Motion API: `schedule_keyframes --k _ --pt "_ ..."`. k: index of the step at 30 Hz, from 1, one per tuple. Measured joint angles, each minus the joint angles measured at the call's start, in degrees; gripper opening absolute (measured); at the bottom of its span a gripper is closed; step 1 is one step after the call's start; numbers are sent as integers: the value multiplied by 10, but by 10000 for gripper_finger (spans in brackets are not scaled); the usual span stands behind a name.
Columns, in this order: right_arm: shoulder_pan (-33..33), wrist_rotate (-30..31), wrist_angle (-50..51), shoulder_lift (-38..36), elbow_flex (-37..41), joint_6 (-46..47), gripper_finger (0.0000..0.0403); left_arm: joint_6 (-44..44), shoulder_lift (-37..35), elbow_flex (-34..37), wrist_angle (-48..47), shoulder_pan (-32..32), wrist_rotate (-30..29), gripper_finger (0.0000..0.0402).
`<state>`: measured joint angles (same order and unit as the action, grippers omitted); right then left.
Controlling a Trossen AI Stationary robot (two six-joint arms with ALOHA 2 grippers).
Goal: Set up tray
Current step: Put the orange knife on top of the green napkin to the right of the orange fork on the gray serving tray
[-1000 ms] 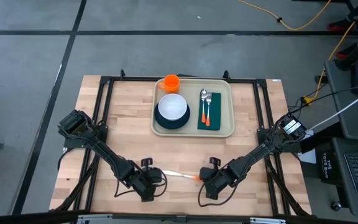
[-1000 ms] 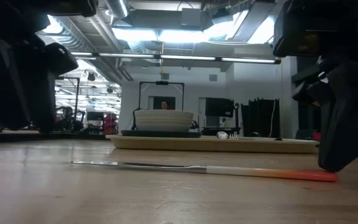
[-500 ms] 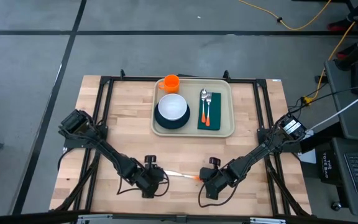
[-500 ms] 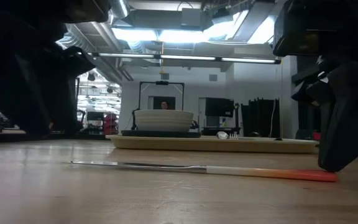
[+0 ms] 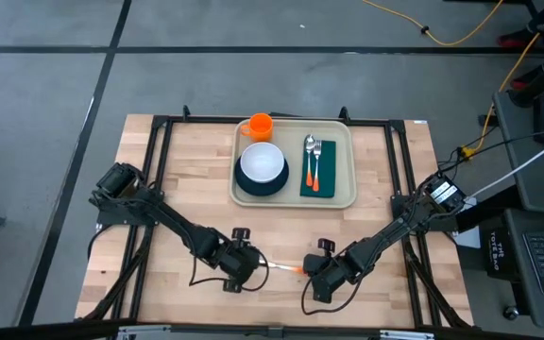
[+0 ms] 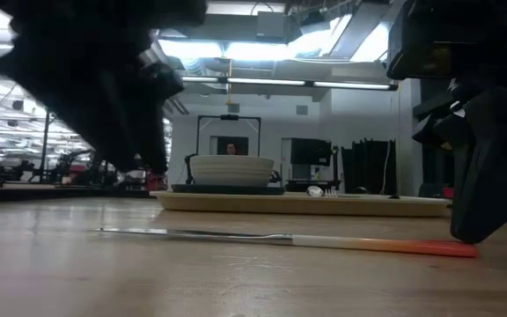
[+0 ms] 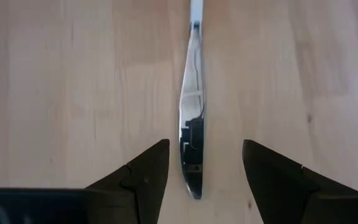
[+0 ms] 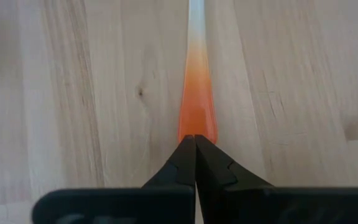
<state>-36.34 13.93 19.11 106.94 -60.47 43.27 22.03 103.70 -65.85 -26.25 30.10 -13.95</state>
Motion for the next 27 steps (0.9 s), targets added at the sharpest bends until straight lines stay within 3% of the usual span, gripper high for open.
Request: schedule_keyframes --k 6,16,27 --pt "0 0 0 0 0 0 0 -18 19 -38 -55 -7 -3 198" --pt "0 0 0 0 0 2 0 -24 110 -141 -202 -10 18 198" --pt "0 4 -11 22 -4 15 0 10 115 -141 -203 -10 21 198"
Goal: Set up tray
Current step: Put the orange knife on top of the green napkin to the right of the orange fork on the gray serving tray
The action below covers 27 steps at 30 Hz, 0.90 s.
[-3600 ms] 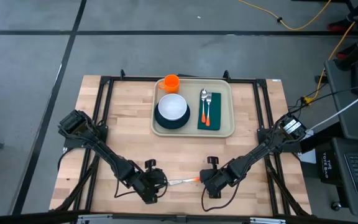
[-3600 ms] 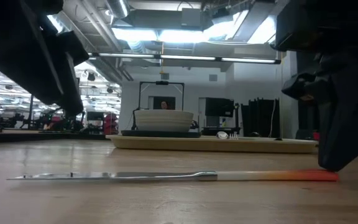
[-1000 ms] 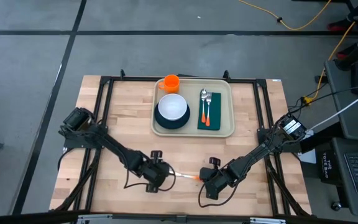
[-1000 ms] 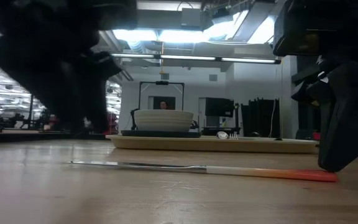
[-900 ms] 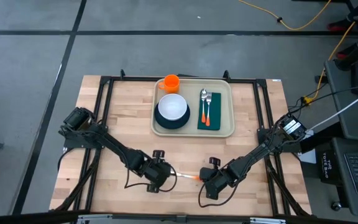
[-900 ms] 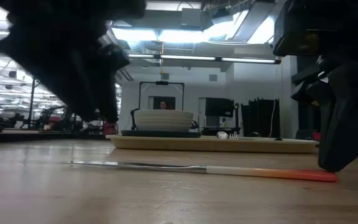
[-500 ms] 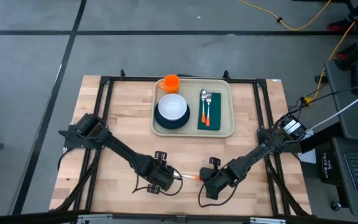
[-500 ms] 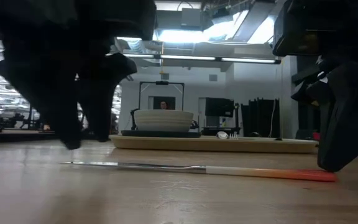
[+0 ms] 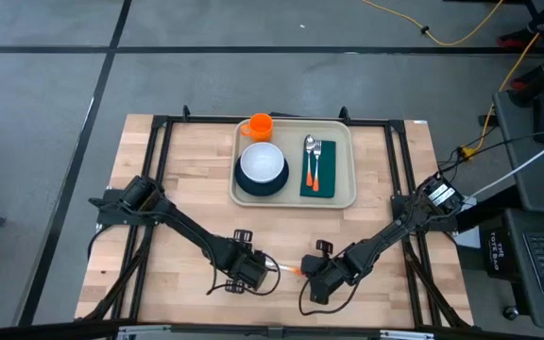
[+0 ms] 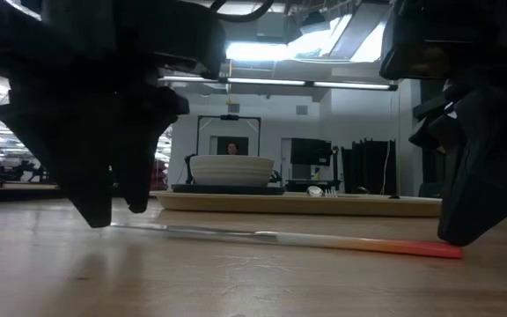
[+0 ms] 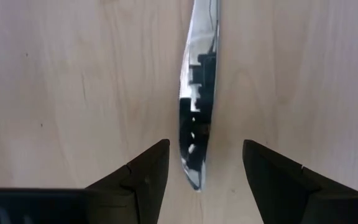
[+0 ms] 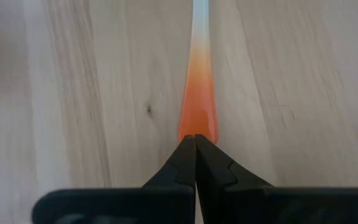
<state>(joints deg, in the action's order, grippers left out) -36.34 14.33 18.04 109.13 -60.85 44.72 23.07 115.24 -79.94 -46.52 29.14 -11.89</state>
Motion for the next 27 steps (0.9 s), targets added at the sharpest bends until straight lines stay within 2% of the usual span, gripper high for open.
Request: schedule_keyframes --k 17,21,27 --pt "0 -6 1 4 2 0 0 2 0 0 -1 -21 16 198" --pt "0 -7 1 4 2 0 0 -3 0 0 -4 -31 44 198" --pt "0 -7 0 5 3 -1 0 -5 0 2 -6 -34 45 198"
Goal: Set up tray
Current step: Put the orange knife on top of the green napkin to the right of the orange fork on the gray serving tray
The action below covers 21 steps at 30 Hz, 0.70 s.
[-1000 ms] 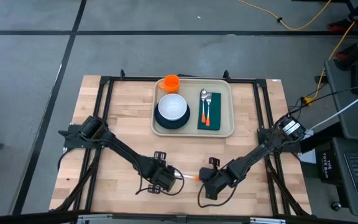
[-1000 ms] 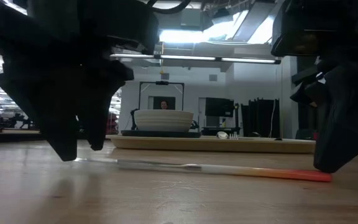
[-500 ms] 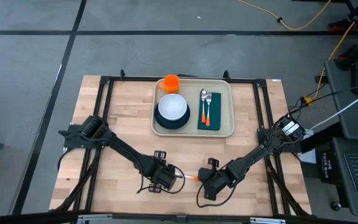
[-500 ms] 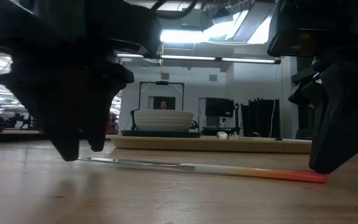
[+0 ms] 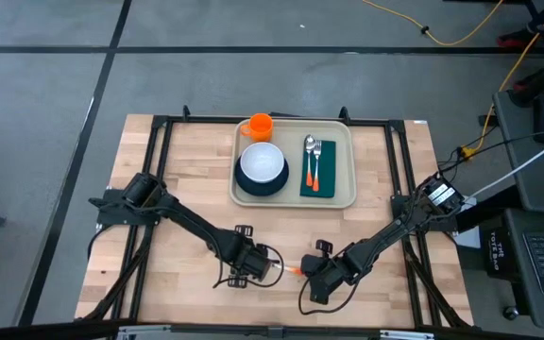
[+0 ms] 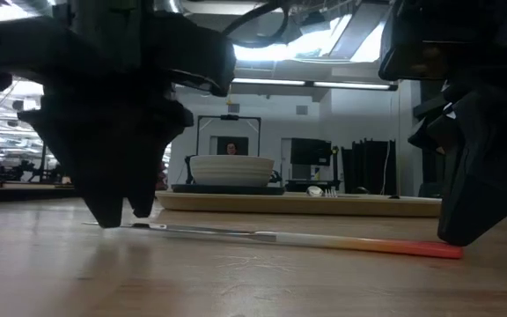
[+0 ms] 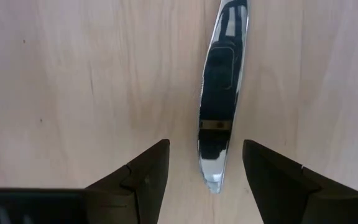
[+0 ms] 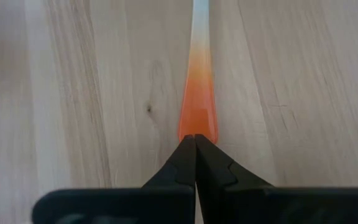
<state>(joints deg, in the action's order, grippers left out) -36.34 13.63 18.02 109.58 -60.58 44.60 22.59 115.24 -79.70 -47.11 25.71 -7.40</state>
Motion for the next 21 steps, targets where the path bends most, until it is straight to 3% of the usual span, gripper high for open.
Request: schedule_keyframes --k 15,21 --pt "0 2 -1 0 0 -1 0 2 -3 47 51 -4 26 198" --pt "0 2 -1 0 0 -1 0 2 -1 51 56 -16 78 172"
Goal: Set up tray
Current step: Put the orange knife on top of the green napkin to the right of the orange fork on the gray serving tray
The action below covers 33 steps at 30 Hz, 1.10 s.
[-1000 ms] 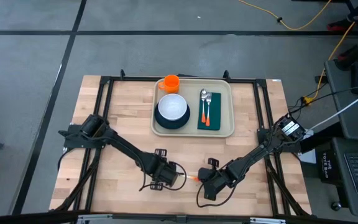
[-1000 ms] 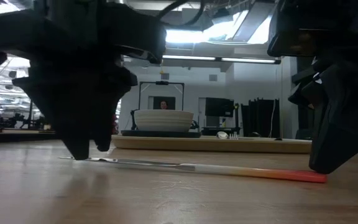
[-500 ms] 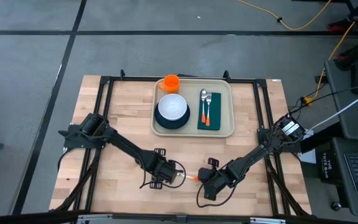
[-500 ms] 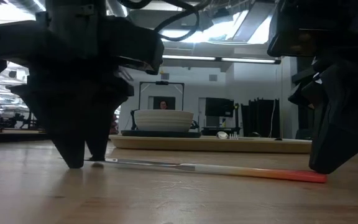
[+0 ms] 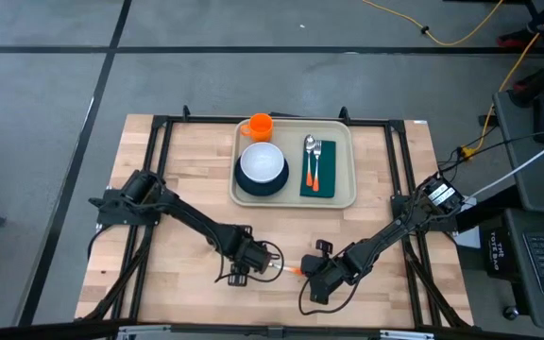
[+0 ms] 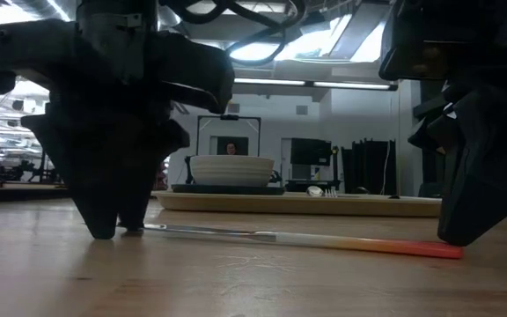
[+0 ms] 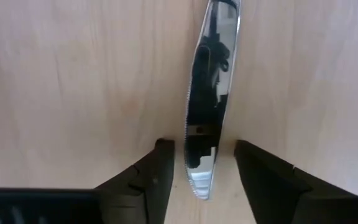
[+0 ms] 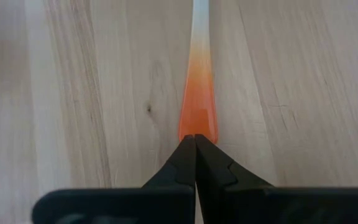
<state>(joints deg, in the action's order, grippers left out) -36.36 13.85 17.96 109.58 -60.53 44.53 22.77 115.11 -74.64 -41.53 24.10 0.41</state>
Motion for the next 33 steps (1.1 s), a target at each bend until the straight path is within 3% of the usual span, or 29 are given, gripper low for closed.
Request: schedule_keyframes --k 12,23,33 --pt "0 0 -1 0 0 -2 0 -7 -1 11 14 -1 -19 132" --pt "0 0 -1 0 0 -1 0 -25 -2 12 16 4 -34 64" --pt "0 0 -2 0 0 0 0 -26 -2 12 16 3 -34 60"
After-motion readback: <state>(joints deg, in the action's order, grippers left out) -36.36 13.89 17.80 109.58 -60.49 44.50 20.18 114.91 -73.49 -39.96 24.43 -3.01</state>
